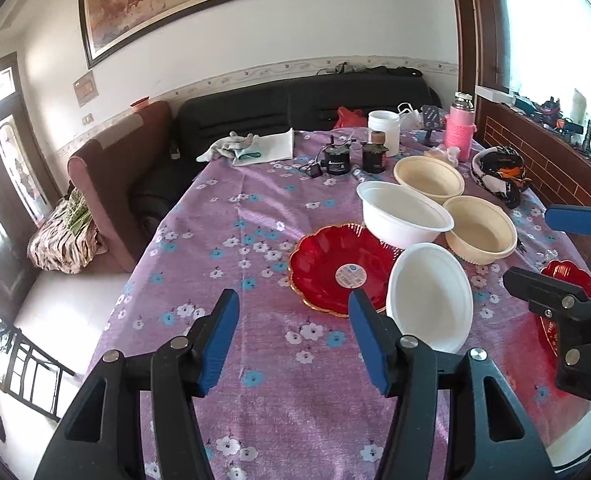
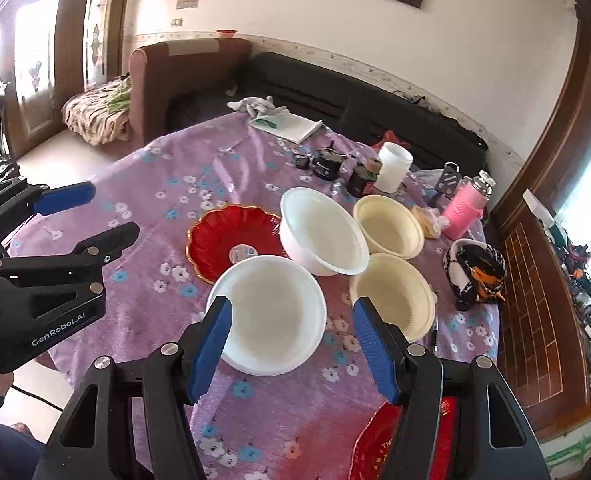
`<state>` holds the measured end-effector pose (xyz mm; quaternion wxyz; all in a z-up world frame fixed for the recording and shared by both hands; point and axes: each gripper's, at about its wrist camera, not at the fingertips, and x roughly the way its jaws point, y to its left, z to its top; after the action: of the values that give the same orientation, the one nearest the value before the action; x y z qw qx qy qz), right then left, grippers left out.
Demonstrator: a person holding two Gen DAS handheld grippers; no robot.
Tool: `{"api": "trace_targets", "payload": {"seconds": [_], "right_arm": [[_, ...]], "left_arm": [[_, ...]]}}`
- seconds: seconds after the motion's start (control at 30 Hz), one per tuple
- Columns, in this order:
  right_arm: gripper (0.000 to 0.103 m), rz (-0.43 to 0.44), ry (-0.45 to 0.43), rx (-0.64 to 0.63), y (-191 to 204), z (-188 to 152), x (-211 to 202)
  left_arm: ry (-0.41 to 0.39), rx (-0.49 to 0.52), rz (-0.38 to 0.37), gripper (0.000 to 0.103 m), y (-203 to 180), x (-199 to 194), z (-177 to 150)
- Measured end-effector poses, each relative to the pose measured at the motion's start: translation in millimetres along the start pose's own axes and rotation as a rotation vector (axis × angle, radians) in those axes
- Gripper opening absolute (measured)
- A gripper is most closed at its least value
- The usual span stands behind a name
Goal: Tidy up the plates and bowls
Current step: 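Move the left tool to the rim of the gold-rimmed red plate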
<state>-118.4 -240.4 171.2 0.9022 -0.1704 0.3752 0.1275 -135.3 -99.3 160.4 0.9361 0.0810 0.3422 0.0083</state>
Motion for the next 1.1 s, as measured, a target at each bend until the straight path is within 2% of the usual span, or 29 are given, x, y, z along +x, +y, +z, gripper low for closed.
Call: {"api": "trace_targets", "payload": {"seconds": [0.7,0.8,0.87,1.0,1.07,1.1], "right_arm": [[0.067,0.095,-0.004,-0.069,33.5,10.0,3.3],[0.067,0.143,0.009,-0.048,34.4,12.3,7.5],[0.067,0.211,0.029,-0.015,30.8,14.8,14.3],[0.067,0.382,0.103,0.161,1.2,21.7,41.2],[0.061,0.422,0.130,0.235,-13.7,25.9,55.9],[0.049,0.440,0.151,0.270,-20.5,28.6,64.5]], "left_arm": [[0.009,-0.052,0.108,0.056,33.3,-9.3,-14.7],[0.020,-0.062,0.110,0.057,38.0,-7.1,-16.2],[0.040,-0.076,0.093,0.057,43.4,-3.1,-17.7],[0.099,-0.110,0.056,0.057,60.6,10.6,-17.4],[0.133,-0.151,0.012,0.057,73.5,18.5,-16.2],[0.150,-0.167,-0.008,0.057,77.9,23.0,-15.7]]}}
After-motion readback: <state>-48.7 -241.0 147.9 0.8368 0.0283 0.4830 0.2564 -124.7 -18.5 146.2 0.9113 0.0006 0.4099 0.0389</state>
